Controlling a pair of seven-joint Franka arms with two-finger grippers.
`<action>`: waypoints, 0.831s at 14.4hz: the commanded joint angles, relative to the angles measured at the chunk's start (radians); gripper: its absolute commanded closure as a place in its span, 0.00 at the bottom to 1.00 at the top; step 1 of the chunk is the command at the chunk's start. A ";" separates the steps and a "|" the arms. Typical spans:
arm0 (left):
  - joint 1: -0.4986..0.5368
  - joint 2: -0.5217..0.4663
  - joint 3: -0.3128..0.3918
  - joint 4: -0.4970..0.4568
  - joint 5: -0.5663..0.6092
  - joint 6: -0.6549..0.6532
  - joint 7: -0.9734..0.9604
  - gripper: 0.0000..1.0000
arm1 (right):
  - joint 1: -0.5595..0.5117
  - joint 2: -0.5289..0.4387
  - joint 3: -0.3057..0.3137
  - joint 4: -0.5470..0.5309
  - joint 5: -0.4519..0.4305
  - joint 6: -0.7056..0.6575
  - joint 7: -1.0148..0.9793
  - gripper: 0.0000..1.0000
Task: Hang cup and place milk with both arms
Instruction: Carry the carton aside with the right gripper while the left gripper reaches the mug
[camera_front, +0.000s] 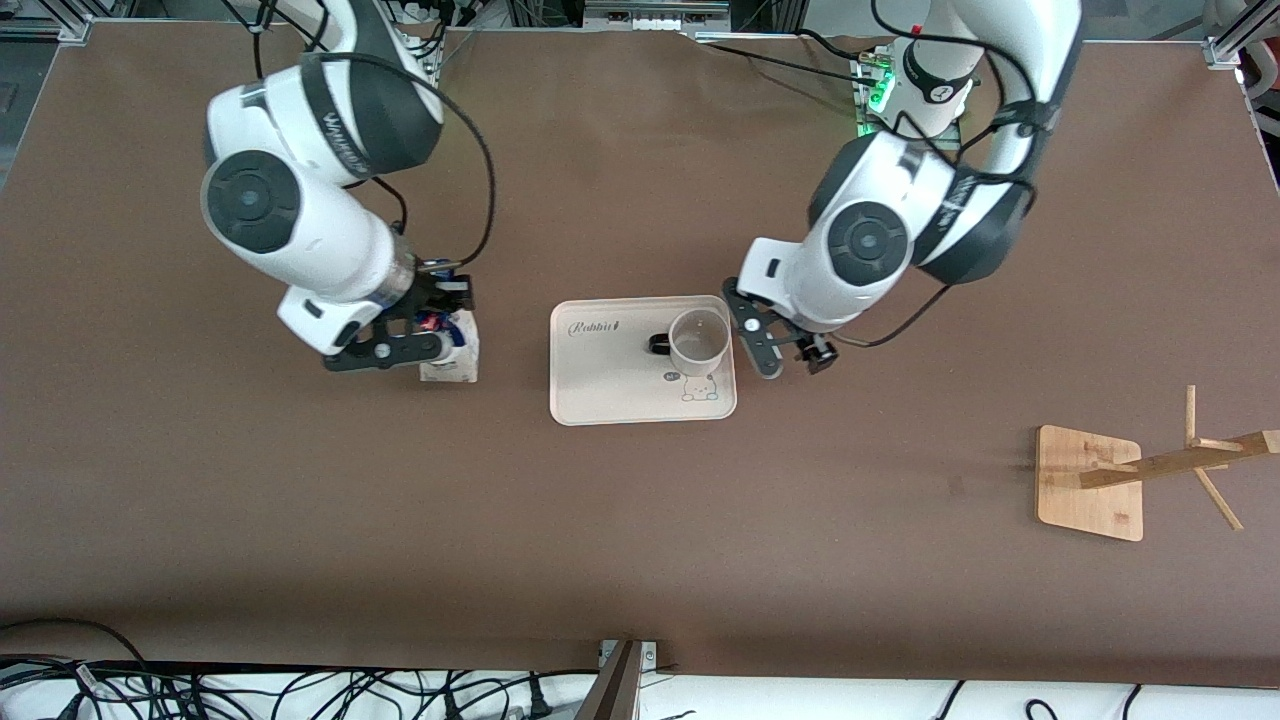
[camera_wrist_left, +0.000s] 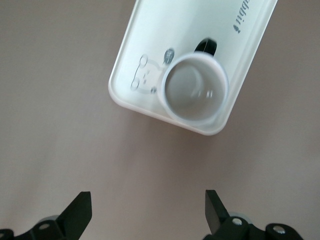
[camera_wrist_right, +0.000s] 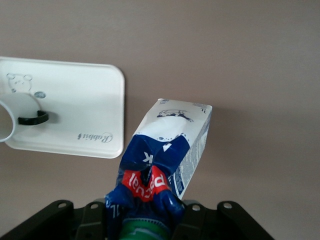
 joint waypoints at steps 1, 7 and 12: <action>-0.072 0.087 0.005 0.018 0.063 0.046 0.043 0.00 | 0.005 -0.045 -0.054 -0.009 0.006 -0.056 -0.012 0.78; -0.181 0.175 0.007 0.018 0.155 0.192 -0.076 0.00 | 0.005 -0.065 -0.256 -0.008 0.006 -0.158 -0.270 0.78; -0.218 0.175 0.005 0.016 0.218 0.150 -0.133 0.00 | -0.024 -0.050 -0.363 -0.025 0.009 -0.207 -0.407 0.78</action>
